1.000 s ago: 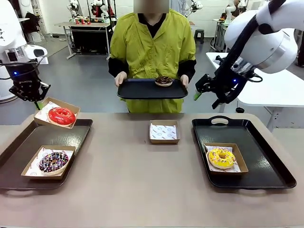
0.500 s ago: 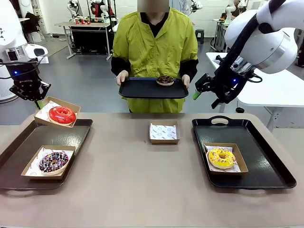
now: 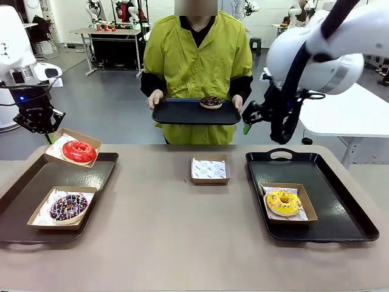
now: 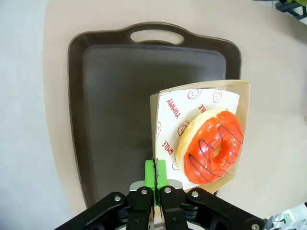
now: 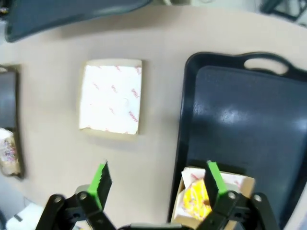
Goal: Individually package the donuts and arrange them on the tray.
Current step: Place the picked Paper togo box on the Handle tray while simultaneously picking up another Paper togo box from the table with the other hand, then place the picked Paper togo box on the Handle tray.
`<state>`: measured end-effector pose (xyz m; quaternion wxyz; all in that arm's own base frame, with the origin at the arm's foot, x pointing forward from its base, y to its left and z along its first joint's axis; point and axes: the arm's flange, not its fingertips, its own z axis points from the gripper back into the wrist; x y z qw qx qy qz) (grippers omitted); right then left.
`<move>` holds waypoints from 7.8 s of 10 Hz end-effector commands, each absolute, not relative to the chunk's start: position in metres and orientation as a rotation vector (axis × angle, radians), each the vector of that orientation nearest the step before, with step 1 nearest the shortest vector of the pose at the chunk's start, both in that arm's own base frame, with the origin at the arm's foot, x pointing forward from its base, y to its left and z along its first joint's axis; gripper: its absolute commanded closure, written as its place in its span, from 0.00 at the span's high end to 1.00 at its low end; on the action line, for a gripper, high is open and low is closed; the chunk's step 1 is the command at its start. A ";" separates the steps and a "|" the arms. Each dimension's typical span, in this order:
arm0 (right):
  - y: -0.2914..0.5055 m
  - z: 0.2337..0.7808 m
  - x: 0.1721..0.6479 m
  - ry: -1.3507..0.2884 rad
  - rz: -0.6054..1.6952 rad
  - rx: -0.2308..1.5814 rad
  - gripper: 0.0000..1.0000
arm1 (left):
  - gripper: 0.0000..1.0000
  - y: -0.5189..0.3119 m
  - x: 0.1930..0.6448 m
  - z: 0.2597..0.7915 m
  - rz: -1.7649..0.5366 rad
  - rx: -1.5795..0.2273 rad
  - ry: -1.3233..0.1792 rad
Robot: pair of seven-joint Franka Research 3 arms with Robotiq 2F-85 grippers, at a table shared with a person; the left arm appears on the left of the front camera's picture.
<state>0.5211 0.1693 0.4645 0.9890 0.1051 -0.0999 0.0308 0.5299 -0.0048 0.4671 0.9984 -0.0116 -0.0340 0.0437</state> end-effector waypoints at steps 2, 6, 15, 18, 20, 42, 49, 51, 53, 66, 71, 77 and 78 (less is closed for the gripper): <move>0.218 0.438 0.557 -0.137 -0.008 0.060 1.00 | 0.01 0.011 0.552 0.449 0.069 -0.003 -0.094; 0.255 0.378 0.573 -0.059 0.025 0.058 1.00 | 0.01 0.006 0.565 0.415 0.060 0.013 -0.042; 0.263 0.327 0.580 0.003 0.055 0.055 1.00 | 0.01 0.000 0.580 0.398 0.013 -0.010 -0.004; 0.263 0.320 0.580 0.013 0.066 0.061 1.00 | 0.01 -0.009 0.586 0.397 0.006 -0.028 0.013; 0.262 0.318 0.581 0.012 0.075 0.068 1.00 | 0.01 -0.009 0.588 0.395 0.016 -0.040 0.017; 0.248 0.490 0.544 -0.130 0.083 0.093 0.00 | 1.00 0.107 0.443 0.484 0.035 -0.804 -0.043; 0.254 0.514 0.571 -0.065 -0.037 0.088 0.00 | 1.00 0.220 0.356 0.459 0.218 -1.244 -0.185; 0.252 0.509 0.574 -0.065 -0.079 0.077 0.00 | 1.00 0.223 0.352 0.464 0.229 -1.200 -0.162; 0.250 0.507 0.567 -0.080 -0.010 0.077 0.00 | 1.00 0.223 0.352 0.464 0.229 -1.200 -0.162; 0.250 0.507 0.567 -0.080 -0.010 0.077 0.00 | 1.00 0.223 0.352 0.464 0.229 -1.200 -0.162; 0.250 0.507 0.567 -0.080 -0.010 0.077 0.00 | 1.00 0.223 0.352 0.464 0.229 -1.200 -0.162; 0.136 0.556 0.523 -0.041 -0.005 0.045 0.01 | 1.00 0.223 0.352 0.464 0.229 -1.200 -0.162; 0.105 0.555 0.516 -0.040 0.005 0.076 0.01 | 1.00 0.223 0.352 0.464 0.229 -1.200 -0.162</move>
